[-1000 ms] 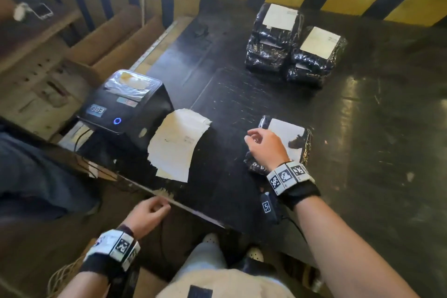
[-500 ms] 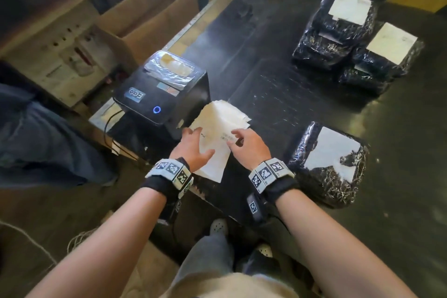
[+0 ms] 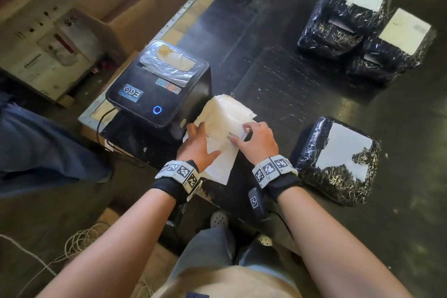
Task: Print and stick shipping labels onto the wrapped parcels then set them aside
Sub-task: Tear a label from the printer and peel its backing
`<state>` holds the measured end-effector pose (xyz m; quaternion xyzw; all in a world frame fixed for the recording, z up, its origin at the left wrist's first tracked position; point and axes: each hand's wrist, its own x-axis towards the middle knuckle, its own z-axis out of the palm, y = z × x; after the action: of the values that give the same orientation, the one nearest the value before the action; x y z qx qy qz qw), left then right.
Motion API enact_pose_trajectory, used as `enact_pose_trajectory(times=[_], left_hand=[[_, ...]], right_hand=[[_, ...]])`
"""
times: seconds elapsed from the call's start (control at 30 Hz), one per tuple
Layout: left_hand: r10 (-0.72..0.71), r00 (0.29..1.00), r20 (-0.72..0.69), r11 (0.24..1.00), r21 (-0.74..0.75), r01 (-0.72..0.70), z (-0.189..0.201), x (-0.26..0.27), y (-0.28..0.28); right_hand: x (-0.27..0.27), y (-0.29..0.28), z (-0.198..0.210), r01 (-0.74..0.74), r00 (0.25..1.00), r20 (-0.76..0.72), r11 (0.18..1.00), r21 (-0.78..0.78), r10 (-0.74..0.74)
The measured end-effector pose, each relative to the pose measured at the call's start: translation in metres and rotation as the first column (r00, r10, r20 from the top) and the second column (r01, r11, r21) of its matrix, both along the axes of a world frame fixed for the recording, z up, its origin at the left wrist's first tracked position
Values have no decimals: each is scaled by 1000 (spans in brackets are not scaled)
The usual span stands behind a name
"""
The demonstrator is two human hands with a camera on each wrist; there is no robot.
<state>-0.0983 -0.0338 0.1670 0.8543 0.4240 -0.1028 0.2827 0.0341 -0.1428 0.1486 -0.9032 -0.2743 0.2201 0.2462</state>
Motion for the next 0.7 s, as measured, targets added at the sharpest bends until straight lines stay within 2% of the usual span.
enact_pose_trajectory(times=[0.43,0.7], left_hand=[[-7,1000,8,1000,-14,7,-1,0,2],[-5,1000,5,1000,-9,5,-3,1,3]], right_hand=[[2,3,-1,224,956,-224,966,131,-191],[12,4,-4,208,957,-236,968,143,-171]])
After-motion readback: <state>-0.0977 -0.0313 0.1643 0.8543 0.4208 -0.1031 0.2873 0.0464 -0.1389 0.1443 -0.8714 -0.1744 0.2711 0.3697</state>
